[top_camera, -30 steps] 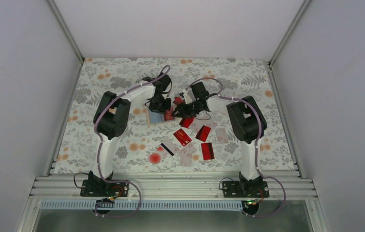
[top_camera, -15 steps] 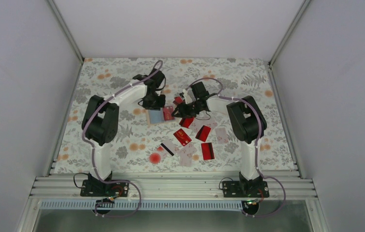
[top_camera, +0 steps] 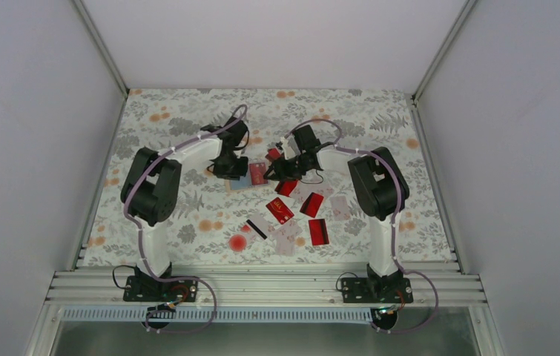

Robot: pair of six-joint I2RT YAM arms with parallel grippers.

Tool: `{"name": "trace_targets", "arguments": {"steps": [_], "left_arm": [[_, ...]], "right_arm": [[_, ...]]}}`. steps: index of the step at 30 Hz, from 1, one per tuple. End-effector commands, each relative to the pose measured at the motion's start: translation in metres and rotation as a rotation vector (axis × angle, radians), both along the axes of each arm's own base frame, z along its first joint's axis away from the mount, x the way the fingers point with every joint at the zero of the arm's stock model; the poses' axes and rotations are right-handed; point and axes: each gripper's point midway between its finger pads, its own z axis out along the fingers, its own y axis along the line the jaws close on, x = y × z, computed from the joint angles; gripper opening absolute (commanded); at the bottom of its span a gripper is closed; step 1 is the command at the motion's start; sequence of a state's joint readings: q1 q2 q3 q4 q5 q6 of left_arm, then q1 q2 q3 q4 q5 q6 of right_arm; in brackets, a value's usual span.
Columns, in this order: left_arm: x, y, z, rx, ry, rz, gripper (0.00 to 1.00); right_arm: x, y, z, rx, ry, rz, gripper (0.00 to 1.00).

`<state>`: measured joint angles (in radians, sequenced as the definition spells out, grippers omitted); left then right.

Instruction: Put the credit cards into the card holder

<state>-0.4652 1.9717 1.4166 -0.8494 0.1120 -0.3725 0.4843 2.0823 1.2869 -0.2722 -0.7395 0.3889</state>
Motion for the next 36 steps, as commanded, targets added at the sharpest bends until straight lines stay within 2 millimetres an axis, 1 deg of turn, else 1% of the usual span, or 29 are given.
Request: {"name": "trace_targets", "arguments": {"steps": [1,4,6,11,15,17,21,23,28,31,36], "left_arm": [[0.015,0.012,0.030,-0.010,-0.122,0.007,0.09],[0.017,0.024,0.039,0.001,-0.161,0.030,0.15],[0.017,0.033,0.042,0.005,-0.177,0.052,0.23],[0.012,0.055,0.043,-0.036,-0.177,0.106,0.38],[0.009,0.061,0.044,-0.082,-0.181,0.104,0.52],[0.006,0.061,0.040,-0.114,-0.169,0.101,0.56],[0.002,0.056,0.032,-0.257,-0.137,0.127,0.60],[0.001,0.053,0.030,-0.324,-0.129,0.133,0.63],[0.000,0.053,0.029,-0.413,-0.111,0.148,0.65],[-0.001,0.053,0.026,-0.444,-0.095,0.157,0.65],[-0.006,0.050,0.016,-0.471,-0.061,0.162,0.64]], "right_arm": [[0.010,0.001,0.034,-0.024,-0.101,0.004,0.35],[0.017,-0.006,0.052,-0.069,-0.159,-0.016,0.39],[0.020,-0.012,0.060,-0.101,-0.184,-0.027,0.42],[0.022,-0.020,0.057,-0.163,-0.178,-0.045,0.47],[0.021,-0.020,0.051,-0.167,-0.166,-0.043,0.51],[0.023,-0.020,0.049,-0.169,-0.163,-0.044,0.55],[0.028,-0.017,0.046,-0.177,-0.157,-0.036,0.67],[0.031,-0.017,0.045,-0.192,-0.161,-0.038,0.70],[0.034,-0.019,0.040,-0.248,-0.178,-0.027,0.72],[0.036,-0.021,0.035,-0.322,-0.199,-0.024,0.71],[0.036,-0.017,0.027,-0.467,-0.247,0.000,0.70]]}}
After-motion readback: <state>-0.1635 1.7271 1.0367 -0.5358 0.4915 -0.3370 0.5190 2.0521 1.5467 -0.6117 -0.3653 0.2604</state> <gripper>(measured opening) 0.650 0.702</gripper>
